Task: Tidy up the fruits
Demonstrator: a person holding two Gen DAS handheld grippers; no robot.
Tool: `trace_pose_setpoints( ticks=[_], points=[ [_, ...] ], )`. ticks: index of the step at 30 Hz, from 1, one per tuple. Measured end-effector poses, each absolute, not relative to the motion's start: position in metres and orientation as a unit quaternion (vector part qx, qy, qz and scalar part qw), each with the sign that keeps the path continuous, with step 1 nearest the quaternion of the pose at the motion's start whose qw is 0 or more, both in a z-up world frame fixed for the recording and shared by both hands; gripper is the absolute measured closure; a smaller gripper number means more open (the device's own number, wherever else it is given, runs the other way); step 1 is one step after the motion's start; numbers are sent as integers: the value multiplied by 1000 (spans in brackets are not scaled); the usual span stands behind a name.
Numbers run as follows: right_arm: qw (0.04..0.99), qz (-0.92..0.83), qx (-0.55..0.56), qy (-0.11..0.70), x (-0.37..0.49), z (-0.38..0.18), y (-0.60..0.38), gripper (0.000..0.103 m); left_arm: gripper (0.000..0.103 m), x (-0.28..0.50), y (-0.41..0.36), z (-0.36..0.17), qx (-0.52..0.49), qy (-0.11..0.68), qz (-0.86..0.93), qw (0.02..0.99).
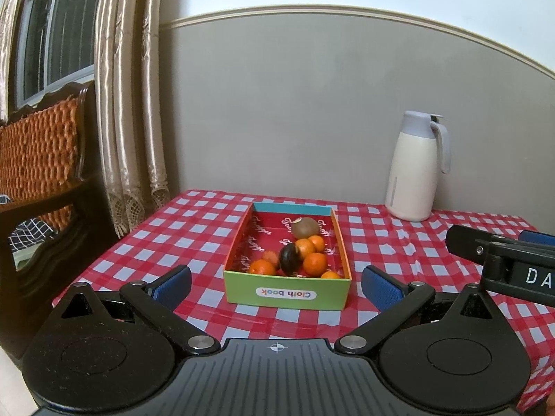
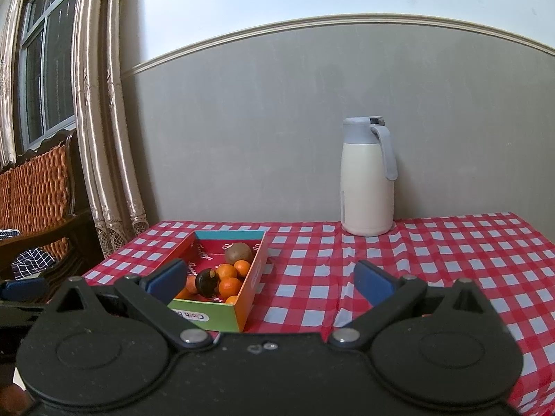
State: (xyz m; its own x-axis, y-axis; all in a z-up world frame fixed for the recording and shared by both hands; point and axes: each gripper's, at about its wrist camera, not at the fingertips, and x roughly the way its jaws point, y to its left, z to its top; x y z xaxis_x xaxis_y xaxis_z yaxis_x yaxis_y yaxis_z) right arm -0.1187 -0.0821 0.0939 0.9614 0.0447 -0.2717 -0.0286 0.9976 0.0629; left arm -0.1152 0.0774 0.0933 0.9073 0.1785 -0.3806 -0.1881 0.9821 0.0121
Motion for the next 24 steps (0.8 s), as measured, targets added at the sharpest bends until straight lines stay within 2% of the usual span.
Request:
trace_pose_setpoints(
  ticks=[24],
  points=[
    [989,10,32,144,-105,86,-82,0,1,-98,78,84,-9,184,79,980]
  ],
)
